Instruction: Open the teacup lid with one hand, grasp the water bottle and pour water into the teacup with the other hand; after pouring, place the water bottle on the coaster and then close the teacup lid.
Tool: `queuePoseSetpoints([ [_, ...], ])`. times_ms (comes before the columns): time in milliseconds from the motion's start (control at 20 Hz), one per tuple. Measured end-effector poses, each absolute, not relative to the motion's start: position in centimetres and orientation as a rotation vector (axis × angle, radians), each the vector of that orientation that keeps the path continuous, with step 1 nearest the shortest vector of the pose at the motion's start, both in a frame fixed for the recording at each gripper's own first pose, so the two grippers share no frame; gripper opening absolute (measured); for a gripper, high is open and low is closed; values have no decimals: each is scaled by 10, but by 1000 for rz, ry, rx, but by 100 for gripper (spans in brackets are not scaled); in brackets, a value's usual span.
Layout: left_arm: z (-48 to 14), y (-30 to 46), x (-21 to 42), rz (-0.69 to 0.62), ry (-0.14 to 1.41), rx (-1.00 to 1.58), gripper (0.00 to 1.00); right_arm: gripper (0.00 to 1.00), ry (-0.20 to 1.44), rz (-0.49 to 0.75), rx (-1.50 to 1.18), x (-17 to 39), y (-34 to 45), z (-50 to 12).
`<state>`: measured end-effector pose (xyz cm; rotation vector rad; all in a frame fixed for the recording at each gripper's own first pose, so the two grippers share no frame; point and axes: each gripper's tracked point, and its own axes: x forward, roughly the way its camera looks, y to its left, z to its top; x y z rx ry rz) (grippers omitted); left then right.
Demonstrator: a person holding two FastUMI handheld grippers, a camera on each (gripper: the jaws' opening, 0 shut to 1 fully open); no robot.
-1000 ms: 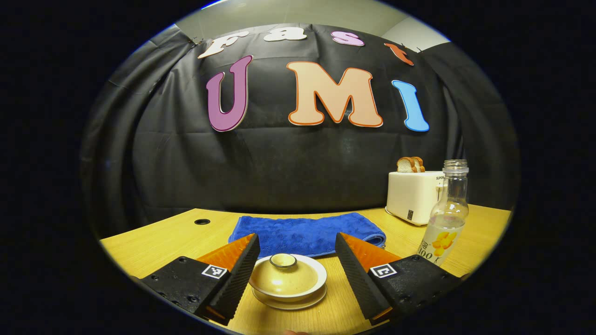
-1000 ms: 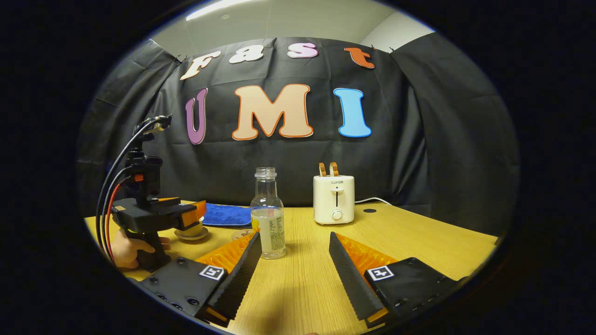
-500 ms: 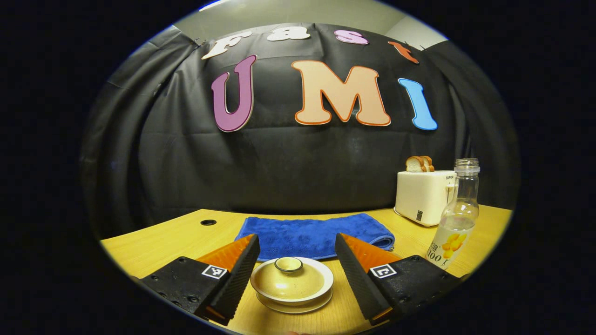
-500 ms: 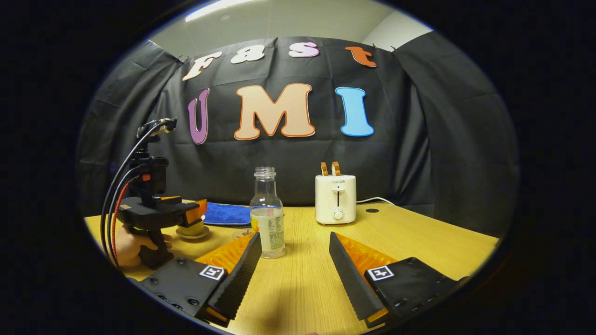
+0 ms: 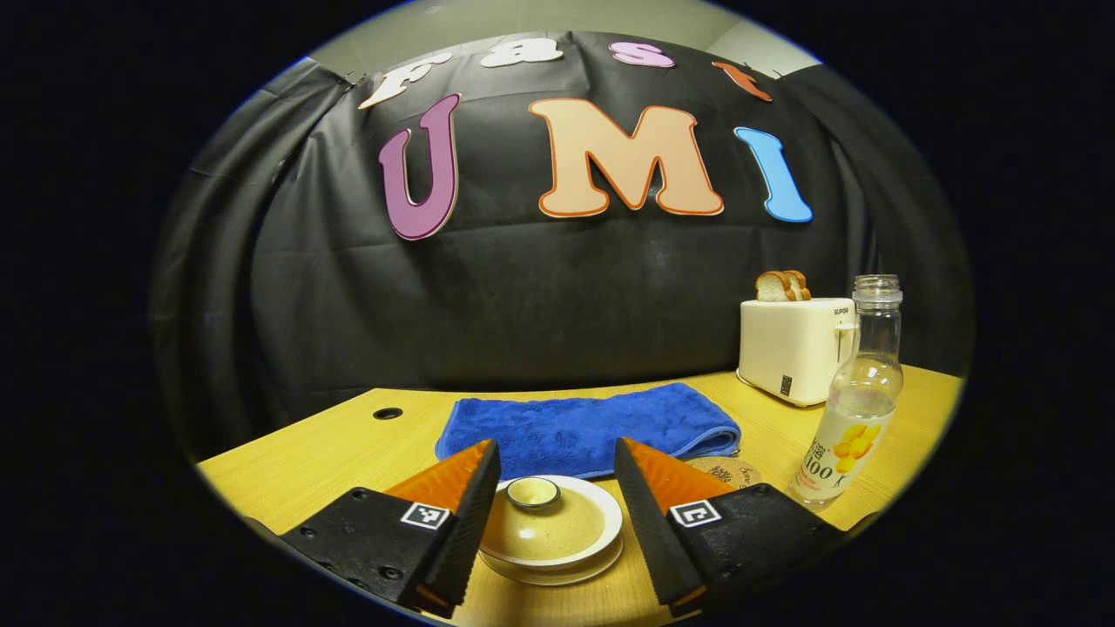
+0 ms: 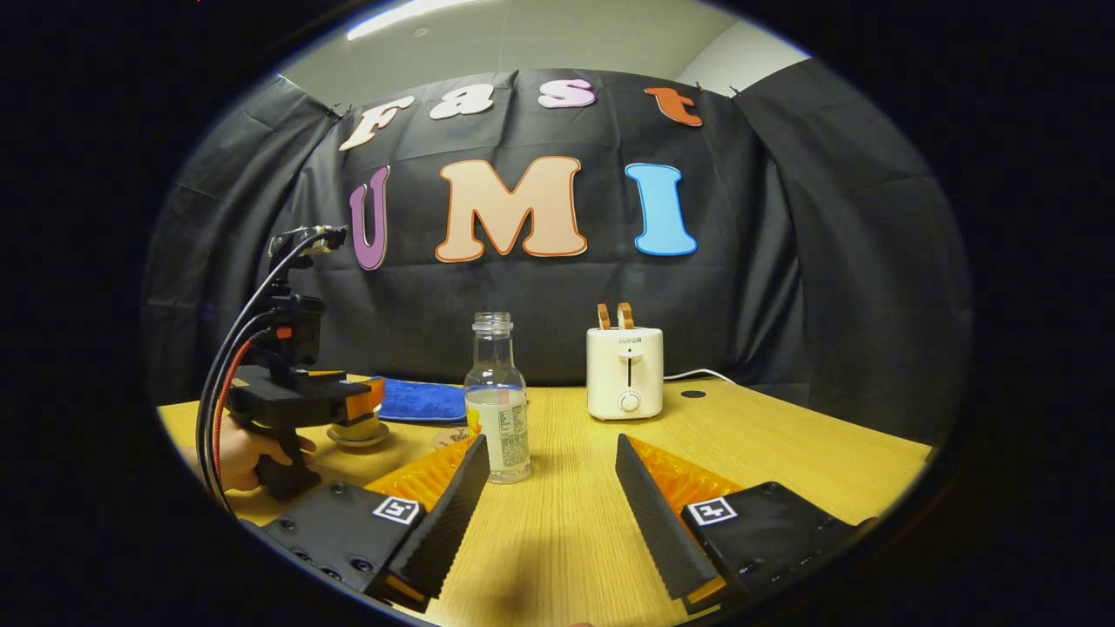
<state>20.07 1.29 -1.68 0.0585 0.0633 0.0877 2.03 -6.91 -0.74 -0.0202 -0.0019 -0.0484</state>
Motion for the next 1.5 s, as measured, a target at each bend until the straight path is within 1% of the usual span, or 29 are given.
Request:
queuePoseSetpoints([
  [50, -17, 13, 201, 86, 66, 62, 74, 95, -2, -47, -20, 20, -69, -7],
  [250, -19, 17, 201, 109, 74, 84, 60, 96, -2, -38, -19, 17, -69, -7],
  [300, -18, 19, 201, 113, 77, 90, 50, 96, -1, -38, -19, 18, -69, -7],
  [350, -18, 20, 201, 115, 76, 91, 47, 95, -1, -37, -19, 17, -69, -7],
  [400, -18, 20, 201, 116, 78, 94, 39, 94, -1, -37, -19, 17, -69, -8],
  [450, -20, 21, 201, 122, 85, 94, 42, 94, -1, -37, -19, 17, -69, -7],
  [500, -22, 24, 200, 128, 90, 94, 37, 93, 0, -37, -19, 17, -69, -8],
  [550, -22, 25, 201, 128, 96, 85, 35, 92, 0, -37, -19, 17, -69, -7],
  [600, -22, 24, 200, 126, 98, 84, 30, 92, -1, -37, -19, 17, -69, -8],
  [750, -24, 25, 199, 129, 110, 92, 31, 92, -1, -37, -19, 18, -69, -7],
  [800, -24, 26, 199, 133, 107, 91, 28, 92, -1, -37, -20, 18, -69, -8],
  [900, -23, 26, 199, 140, 101, 87, 29, 92, -1, -37, -20, 18, -70, -8],
  [950, -23, 25, 199, 140, 102, 86, 27, 92, -1, -37, -20, 18, -70, -7],
  [1050, -23, 27, 198, 145, 97, 79, 24, 97, -2, -37, -21, 18, -69, -7],
  [1100, -23, 26, 198, 144, 94, 74, 22, 96, -1, -36, -21, 19, -70, -8],
  [1200, -23, 26, 197, 140, 89, 59, 24, 95, -1, -28, -21, 19, -67, -9],
  [1250, -21, 26, 197, 135, 77, 45, 21, 96, 0, -20, -22, 19, -66, -9],
  [1350, -19, 27, 196, 132, 59, 21, 20, 97, 3, -13, -19, 21, -64, -9],
  [1500, -16, 29, 194, 128, 28, -11, 20, 92, -2, -13, -21, 23, -63, -8],
])
